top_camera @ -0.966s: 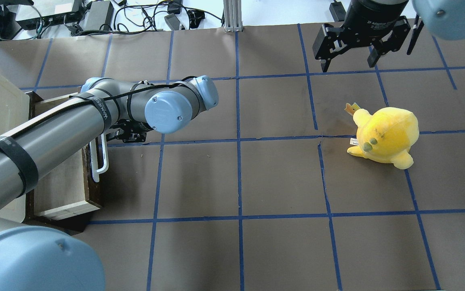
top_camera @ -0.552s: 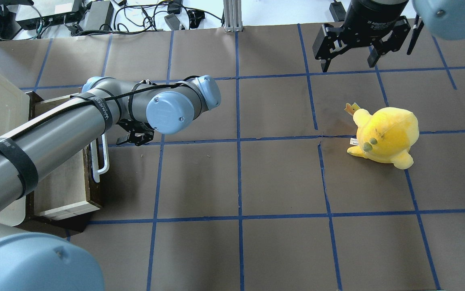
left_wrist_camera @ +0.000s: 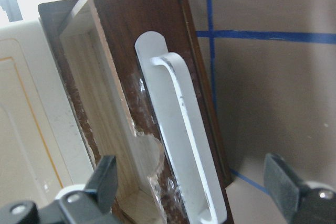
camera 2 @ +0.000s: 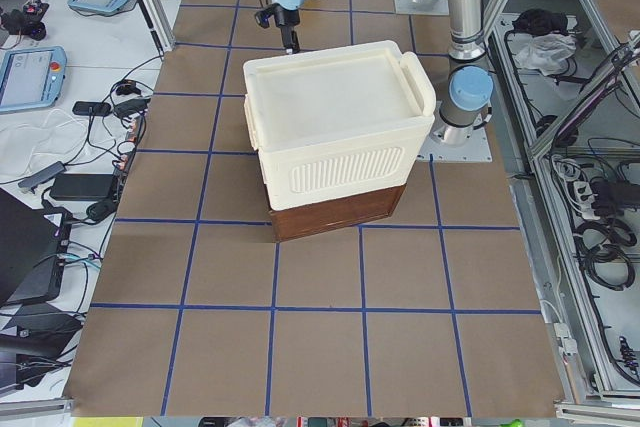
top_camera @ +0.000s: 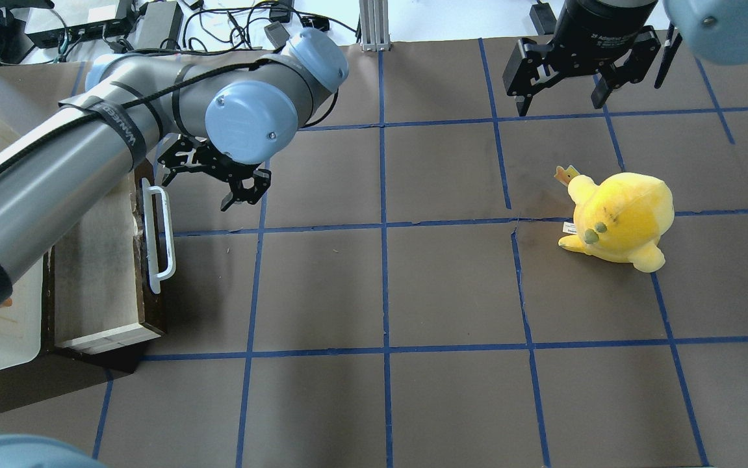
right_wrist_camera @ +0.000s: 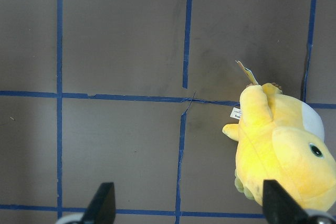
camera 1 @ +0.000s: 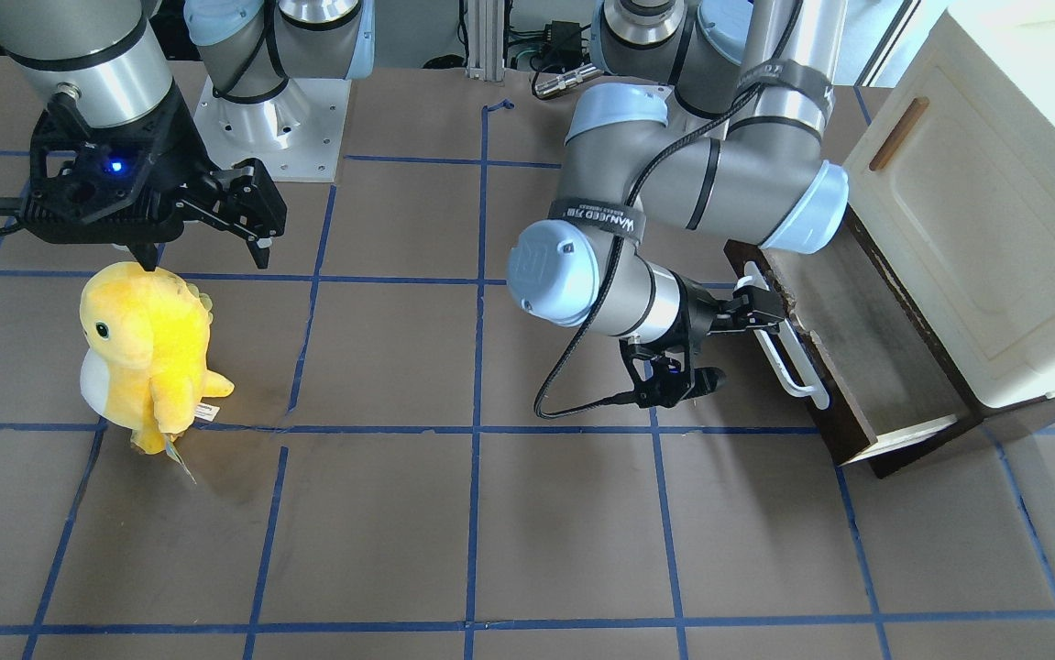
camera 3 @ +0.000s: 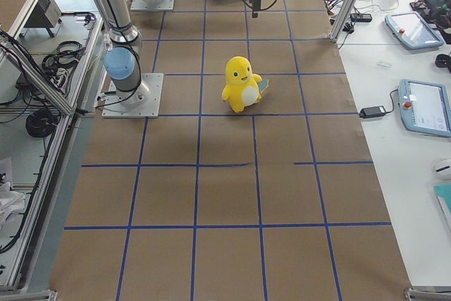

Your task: Pull drawer sideways

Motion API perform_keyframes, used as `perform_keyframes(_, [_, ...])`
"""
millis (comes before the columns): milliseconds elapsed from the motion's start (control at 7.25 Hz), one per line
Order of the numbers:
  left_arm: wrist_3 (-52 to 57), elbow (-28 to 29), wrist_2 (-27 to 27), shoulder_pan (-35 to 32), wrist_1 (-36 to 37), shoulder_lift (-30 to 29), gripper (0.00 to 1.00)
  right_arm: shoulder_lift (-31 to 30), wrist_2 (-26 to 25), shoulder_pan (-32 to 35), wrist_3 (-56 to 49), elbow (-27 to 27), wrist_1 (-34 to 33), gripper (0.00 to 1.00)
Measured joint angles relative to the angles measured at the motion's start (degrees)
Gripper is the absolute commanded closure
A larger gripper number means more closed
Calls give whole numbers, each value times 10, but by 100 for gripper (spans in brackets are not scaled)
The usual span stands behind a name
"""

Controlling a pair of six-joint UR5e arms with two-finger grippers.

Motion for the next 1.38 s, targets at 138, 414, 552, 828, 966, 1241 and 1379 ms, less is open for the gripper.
perform_keyframes(138, [26, 13, -45, 1, 1, 26, 0, 0, 0, 0, 0, 0, 0, 0])
perform_keyframes(414, [128, 23, -146, 25, 8, 98, 1, 0, 0, 0, 0, 0, 0, 0])
perform_keyframes(552, [199, 22, -202, 50, 18, 138, 1, 0, 0, 0, 0, 0, 0, 0])
perform_keyframes(828, [278, 14, -268, 92, 26, 202, 2, 0, 0, 0, 0, 0, 0, 0])
perform_keyframes(966, [301, 8, -309, 113, 32, 218, 3, 0, 0, 0, 0, 0, 0, 0])
perform_keyframes(1241, [365, -21, -360, 163, 78, 236, 3, 0, 0, 0, 0, 0, 0, 0])
perform_keyframes(1379, [379, -42, -377, 174, 101, 243, 3, 0, 0, 0, 0, 0, 0, 0])
